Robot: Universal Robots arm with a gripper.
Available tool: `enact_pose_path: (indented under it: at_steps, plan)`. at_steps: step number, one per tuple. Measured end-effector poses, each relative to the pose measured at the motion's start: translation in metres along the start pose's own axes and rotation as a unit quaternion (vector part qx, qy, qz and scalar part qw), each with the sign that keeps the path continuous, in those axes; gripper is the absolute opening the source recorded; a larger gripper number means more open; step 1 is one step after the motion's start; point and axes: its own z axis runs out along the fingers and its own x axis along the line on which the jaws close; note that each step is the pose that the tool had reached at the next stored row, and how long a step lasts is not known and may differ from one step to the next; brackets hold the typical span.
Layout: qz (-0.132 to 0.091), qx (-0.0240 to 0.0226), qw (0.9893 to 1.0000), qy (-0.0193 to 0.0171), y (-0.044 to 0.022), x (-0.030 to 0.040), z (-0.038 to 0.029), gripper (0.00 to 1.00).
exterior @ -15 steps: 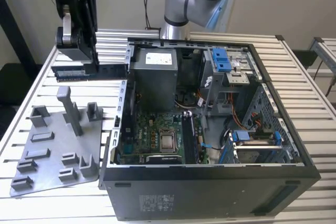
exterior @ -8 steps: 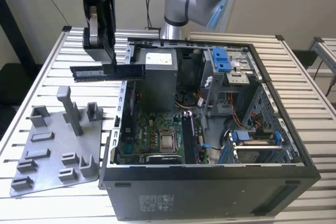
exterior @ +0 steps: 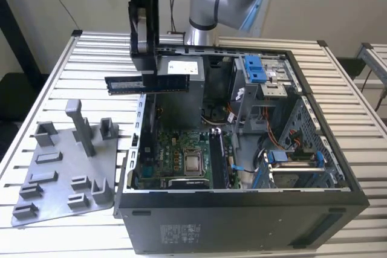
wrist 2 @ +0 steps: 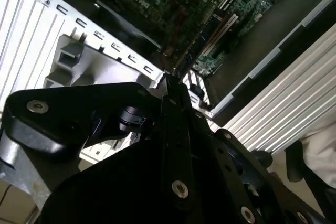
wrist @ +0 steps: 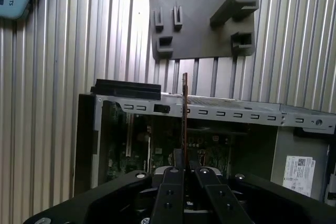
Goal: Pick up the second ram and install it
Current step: 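Pick up the second ram and move it above second insertion slot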
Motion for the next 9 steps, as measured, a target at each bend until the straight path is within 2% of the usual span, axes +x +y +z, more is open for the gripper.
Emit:
enact_pose_path:
  at_steps: [9]
  plan:
    - [0.000,0.0000,1.0000,0.0000,-0.0407,0.0026,-0.0006,0.14]
